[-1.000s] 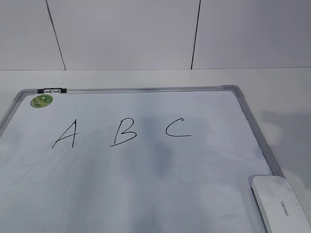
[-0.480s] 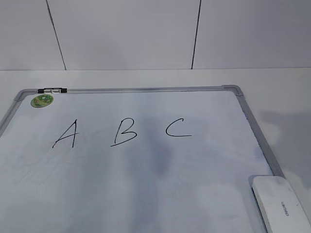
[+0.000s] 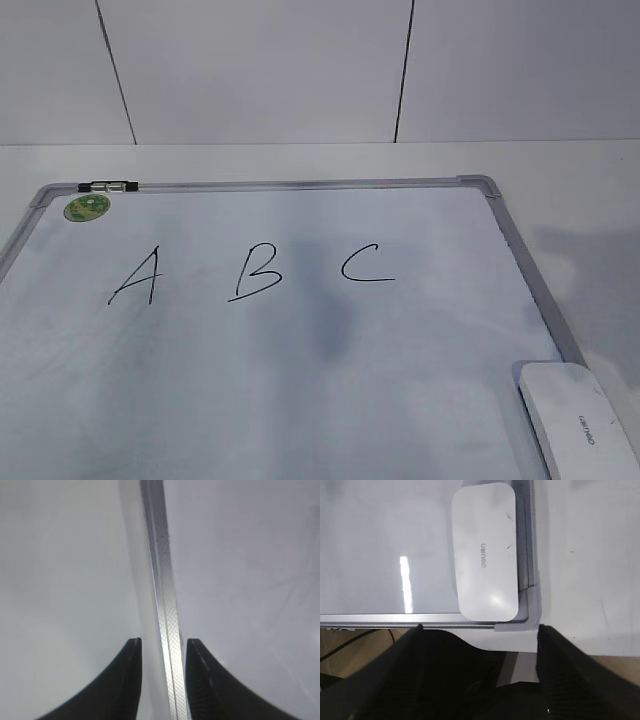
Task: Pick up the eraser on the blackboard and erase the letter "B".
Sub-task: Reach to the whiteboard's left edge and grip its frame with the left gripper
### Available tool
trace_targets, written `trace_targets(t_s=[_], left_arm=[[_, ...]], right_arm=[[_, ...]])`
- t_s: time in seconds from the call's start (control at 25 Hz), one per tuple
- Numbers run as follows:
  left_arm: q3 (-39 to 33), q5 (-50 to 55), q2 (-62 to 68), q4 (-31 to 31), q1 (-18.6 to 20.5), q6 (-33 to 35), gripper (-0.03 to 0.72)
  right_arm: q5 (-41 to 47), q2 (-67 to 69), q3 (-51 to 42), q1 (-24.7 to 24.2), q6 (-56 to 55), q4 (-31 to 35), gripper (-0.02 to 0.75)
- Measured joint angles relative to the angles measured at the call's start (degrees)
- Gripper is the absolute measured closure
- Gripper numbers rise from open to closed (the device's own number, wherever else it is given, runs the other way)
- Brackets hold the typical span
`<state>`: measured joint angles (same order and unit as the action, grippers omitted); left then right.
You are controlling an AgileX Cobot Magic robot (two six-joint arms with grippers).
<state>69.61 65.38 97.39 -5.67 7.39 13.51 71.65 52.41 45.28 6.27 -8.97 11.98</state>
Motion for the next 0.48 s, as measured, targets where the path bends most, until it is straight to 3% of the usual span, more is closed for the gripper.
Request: trace_targets(t_s=[0.48], left_arm=[[0.00,-7.81,6.51,0.09,0.00,2.06,0.458]], right_arm=[[-0.09,0.62,0.00,-0.02,0.00,0.00,0.213]])
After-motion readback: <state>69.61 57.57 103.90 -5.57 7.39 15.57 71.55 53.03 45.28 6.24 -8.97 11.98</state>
